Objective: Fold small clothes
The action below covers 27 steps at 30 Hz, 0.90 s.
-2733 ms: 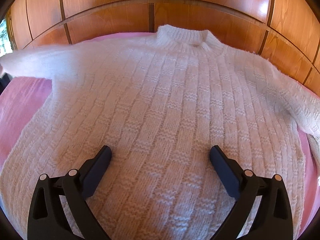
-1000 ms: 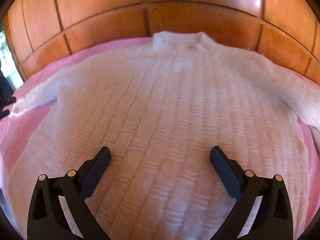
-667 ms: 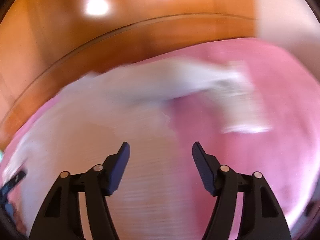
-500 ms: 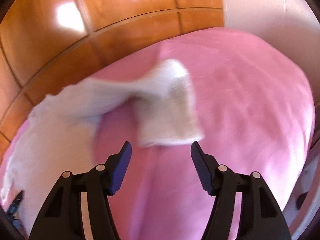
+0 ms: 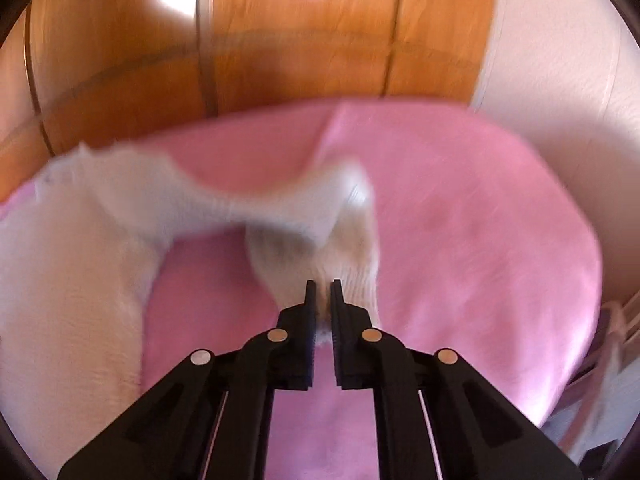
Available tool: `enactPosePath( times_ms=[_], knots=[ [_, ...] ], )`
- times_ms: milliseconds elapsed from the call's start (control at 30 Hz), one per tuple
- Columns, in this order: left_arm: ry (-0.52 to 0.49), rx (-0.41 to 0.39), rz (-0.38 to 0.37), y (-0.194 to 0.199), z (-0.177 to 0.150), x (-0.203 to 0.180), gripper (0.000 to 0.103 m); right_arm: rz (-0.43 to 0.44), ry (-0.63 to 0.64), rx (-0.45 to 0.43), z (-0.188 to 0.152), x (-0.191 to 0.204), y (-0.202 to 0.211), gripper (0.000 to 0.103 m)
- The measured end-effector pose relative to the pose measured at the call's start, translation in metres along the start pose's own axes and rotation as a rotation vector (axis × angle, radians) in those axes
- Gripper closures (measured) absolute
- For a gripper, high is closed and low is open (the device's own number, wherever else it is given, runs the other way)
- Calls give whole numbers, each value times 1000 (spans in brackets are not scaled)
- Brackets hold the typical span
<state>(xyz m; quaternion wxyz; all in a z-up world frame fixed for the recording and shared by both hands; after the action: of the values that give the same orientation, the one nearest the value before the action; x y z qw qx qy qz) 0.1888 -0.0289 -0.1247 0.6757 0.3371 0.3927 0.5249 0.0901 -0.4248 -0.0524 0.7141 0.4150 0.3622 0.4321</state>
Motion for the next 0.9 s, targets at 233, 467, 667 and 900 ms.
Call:
enactPosePath(
  times_ms=[233,467,667,900],
  knots=[
    [1,0,-3,0,0,0,16,-128,-83,-214,61,-71,94,98],
    [-1,2,1,0,1,-1,16,-208,-184,-155,120,-123,60,98],
    [-12,10,15,-3,3,-4,13,-244,-352,-13,154,-174,10,98],
    [-19,16,29,-5,4,-5,11,-169,-505,141,158,-199,-77,85]
  ],
)
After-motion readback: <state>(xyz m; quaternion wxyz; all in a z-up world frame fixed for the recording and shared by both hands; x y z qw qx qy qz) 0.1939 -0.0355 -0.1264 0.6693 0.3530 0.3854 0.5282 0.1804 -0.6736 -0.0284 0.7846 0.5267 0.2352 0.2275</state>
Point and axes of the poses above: each gripper's, at about its wrist camera, not at the fingertips, and y roughly against the way its jaws point, x to its left, z to its top, the point moved 8 cm from there along -y, roughly the way its jaws point, and after that the axes turned 12 degrees about x, right-handed, at the moved point
